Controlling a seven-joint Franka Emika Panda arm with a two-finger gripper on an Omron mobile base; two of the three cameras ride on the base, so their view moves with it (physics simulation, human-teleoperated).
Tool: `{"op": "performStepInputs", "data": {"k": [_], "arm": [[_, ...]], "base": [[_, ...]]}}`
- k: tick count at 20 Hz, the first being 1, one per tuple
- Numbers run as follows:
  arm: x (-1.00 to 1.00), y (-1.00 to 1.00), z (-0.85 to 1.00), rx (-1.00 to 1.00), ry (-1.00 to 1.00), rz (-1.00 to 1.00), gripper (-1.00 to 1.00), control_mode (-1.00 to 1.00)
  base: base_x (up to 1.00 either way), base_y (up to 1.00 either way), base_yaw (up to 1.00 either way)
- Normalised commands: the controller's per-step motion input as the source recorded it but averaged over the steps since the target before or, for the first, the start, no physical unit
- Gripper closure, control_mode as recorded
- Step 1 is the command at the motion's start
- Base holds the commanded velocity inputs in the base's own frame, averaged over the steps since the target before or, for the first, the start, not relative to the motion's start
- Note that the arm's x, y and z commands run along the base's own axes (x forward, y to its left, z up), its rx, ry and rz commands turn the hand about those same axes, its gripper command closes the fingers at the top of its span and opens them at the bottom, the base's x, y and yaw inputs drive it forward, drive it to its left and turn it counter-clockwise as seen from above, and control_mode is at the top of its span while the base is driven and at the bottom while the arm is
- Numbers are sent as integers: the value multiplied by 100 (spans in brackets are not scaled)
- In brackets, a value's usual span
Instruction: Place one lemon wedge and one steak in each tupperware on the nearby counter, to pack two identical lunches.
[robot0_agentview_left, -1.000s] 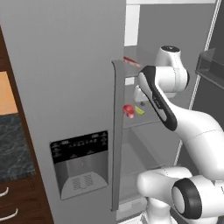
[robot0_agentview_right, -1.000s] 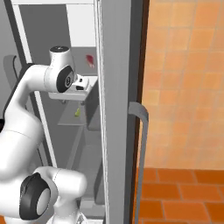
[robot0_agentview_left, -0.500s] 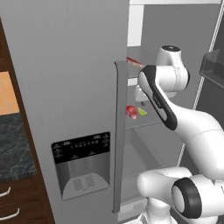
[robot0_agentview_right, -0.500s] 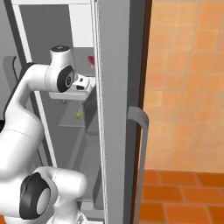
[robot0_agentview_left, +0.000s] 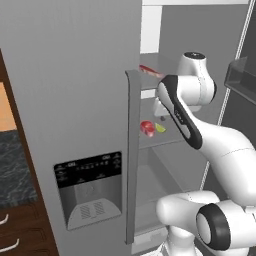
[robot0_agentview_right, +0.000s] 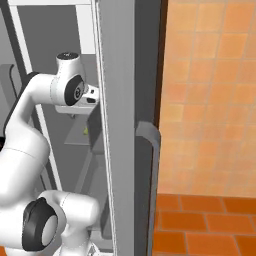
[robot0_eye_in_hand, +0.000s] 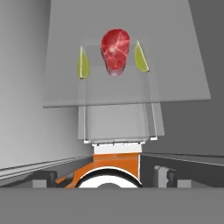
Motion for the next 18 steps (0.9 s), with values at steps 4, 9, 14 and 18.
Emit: {"op": "performStepInputs", "data": {"k": [4, 9, 14, 18], "arm": [[0, 0, 0, 0, 0, 0, -100, 100], [0, 0, 0, 0, 0, 0, -100, 100], [5, 0, 3, 0, -3, 0, -100, -100], [0, 0, 45, -2, -14, 0, -100, -100]], "base": [[0, -27, -1], [2, 0, 0], [0, 0, 0], [0, 0, 0]]}}
